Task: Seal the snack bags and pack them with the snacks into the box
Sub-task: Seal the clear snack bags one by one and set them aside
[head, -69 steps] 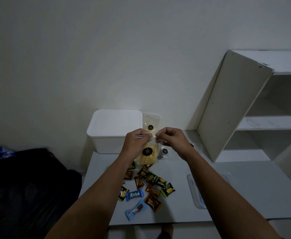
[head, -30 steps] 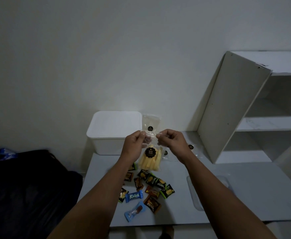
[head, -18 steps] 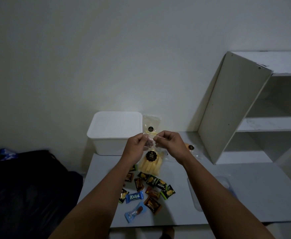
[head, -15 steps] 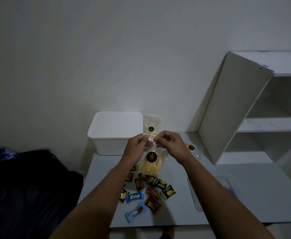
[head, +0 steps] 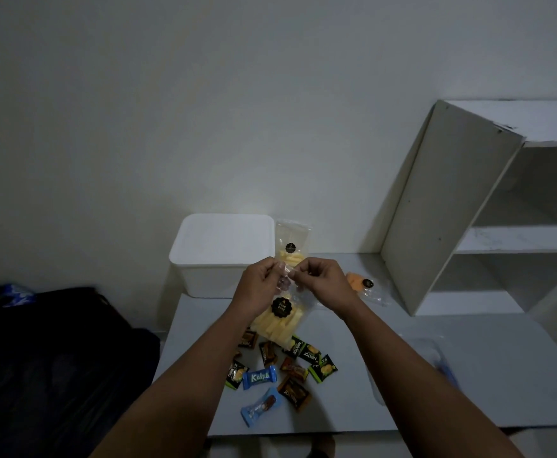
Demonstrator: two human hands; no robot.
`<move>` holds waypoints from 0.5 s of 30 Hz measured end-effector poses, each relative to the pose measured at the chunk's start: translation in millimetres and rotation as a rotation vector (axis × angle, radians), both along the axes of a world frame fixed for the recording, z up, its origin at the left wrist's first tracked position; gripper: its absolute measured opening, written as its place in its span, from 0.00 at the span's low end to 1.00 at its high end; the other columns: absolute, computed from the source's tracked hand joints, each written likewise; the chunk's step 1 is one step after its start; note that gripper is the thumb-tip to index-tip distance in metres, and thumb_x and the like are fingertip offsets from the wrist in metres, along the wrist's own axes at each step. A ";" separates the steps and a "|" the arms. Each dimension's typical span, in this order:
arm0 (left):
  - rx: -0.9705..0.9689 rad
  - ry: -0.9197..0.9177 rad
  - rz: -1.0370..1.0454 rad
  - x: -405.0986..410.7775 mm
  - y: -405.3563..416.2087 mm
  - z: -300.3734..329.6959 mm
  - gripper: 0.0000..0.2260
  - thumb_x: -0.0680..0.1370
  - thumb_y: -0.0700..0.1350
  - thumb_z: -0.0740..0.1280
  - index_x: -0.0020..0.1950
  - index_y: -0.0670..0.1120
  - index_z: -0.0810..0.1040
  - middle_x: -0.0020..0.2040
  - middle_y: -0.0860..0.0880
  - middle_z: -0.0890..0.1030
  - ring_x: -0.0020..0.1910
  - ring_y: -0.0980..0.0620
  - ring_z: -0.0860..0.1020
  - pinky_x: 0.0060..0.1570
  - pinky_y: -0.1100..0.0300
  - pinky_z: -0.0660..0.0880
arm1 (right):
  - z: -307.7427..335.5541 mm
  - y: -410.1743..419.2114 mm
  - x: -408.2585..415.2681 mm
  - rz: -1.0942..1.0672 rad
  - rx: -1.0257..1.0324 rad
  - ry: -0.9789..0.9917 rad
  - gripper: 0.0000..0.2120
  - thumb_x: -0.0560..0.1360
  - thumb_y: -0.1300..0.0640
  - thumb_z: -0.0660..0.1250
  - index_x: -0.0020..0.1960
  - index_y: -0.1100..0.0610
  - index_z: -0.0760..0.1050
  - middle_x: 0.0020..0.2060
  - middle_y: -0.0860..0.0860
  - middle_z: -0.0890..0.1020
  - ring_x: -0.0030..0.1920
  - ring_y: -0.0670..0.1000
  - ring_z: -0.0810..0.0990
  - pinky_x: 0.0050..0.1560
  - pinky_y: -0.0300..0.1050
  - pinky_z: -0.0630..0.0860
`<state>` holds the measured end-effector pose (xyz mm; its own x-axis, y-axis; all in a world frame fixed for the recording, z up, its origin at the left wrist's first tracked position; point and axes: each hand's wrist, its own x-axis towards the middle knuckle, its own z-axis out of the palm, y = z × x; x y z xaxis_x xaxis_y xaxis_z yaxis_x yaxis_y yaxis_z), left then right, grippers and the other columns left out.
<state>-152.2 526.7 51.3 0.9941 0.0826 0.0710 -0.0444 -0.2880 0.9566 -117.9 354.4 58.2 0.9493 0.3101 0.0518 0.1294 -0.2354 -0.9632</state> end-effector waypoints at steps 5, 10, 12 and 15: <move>0.070 0.009 -0.011 -3.6 -1.1 3.5 0.12 0.85 0.47 0.61 0.44 0.48 0.80 0.39 0.48 0.85 0.38 0.54 0.84 0.47 0.49 0.84 | -1.8 -0.2 -1.7 0.008 -0.024 0.008 0.09 0.76 0.55 0.75 0.45 0.62 0.83 0.38 0.58 0.86 0.37 0.49 0.84 0.45 0.64 0.82; 0.336 -0.081 0.023 -2.1 0.6 -2.6 0.14 0.84 0.51 0.60 0.39 0.50 0.73 0.36 0.51 0.82 0.39 0.55 0.84 0.42 0.46 0.80 | -0.6 2.8 -4.8 0.004 -0.015 -0.018 0.09 0.78 0.60 0.73 0.44 0.66 0.81 0.35 0.55 0.83 0.34 0.47 0.81 0.44 0.54 0.80; 0.336 -0.086 0.043 -0.5 1.2 -3.1 0.13 0.83 0.53 0.61 0.39 0.53 0.74 0.36 0.53 0.81 0.39 0.55 0.82 0.41 0.49 0.79 | -1.6 4.0 -5.4 -0.010 -0.025 0.004 0.11 0.78 0.58 0.73 0.44 0.66 0.81 0.36 0.54 0.83 0.35 0.48 0.83 0.47 0.60 0.82; 0.261 -0.076 0.148 -4.5 -3.1 1.5 0.05 0.81 0.55 0.65 0.50 0.55 0.74 0.45 0.54 0.79 0.45 0.55 0.78 0.44 0.55 0.76 | -2.5 3.4 -4.7 -0.068 -0.029 0.055 0.13 0.77 0.55 0.74 0.43 0.65 0.80 0.35 0.53 0.83 0.34 0.48 0.83 0.42 0.62 0.81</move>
